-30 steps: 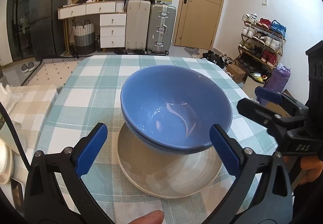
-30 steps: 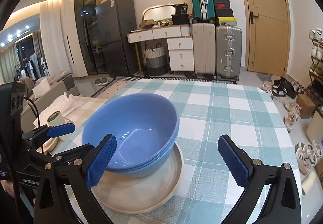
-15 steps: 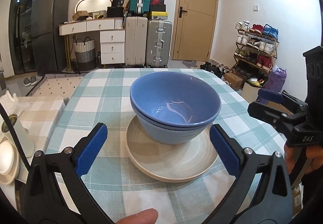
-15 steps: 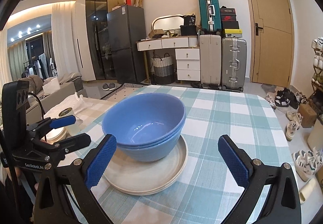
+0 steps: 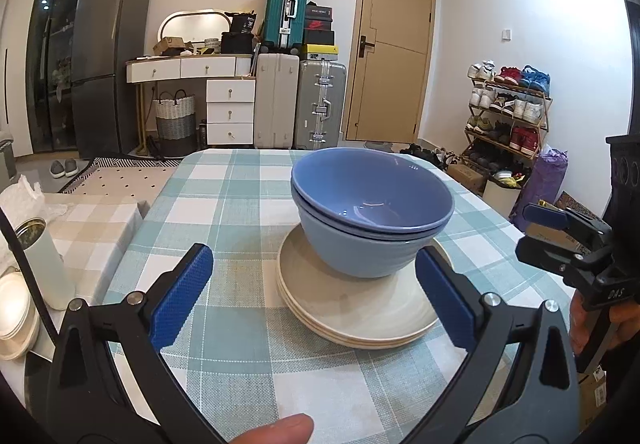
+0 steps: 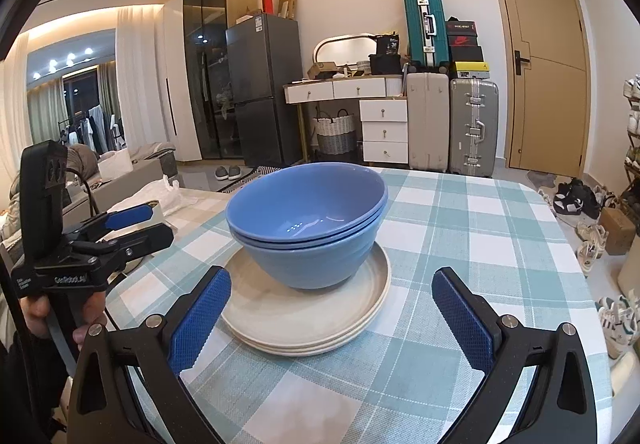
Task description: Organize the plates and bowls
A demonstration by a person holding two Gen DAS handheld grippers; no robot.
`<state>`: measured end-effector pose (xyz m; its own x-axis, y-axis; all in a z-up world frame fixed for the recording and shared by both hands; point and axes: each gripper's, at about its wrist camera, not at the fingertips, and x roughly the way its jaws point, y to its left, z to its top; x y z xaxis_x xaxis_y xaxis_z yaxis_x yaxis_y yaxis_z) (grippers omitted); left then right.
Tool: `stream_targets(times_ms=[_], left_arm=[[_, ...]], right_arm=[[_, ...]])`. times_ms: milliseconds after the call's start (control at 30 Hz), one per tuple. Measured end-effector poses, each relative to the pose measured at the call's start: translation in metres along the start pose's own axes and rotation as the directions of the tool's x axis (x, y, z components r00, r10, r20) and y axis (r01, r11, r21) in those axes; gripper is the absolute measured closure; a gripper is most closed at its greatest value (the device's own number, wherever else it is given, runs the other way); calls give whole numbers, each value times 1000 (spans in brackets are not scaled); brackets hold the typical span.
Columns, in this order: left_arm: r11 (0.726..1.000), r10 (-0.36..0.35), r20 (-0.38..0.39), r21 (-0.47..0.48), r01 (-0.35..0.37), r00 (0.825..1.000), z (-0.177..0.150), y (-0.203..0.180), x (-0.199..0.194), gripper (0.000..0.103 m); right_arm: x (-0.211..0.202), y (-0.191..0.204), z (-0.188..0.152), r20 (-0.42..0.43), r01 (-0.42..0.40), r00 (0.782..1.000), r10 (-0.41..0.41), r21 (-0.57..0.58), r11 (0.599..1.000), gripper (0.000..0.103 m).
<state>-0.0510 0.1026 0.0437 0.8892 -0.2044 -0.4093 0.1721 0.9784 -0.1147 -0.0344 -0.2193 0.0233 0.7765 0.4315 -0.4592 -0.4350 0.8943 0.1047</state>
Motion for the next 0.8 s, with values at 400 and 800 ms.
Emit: stream_targets(times_ms=[400,800], left_arm=[[1000,27,18,-13,-26,999,-9,7,31,2],[999,31,5,13,-32,999,-20,10,51,2]], right_arm=[[26,-10,-16,-4,-5,1000,5,-9,1000,1],[30,-19,-26,29,-37,999,37,-10,999,1]])
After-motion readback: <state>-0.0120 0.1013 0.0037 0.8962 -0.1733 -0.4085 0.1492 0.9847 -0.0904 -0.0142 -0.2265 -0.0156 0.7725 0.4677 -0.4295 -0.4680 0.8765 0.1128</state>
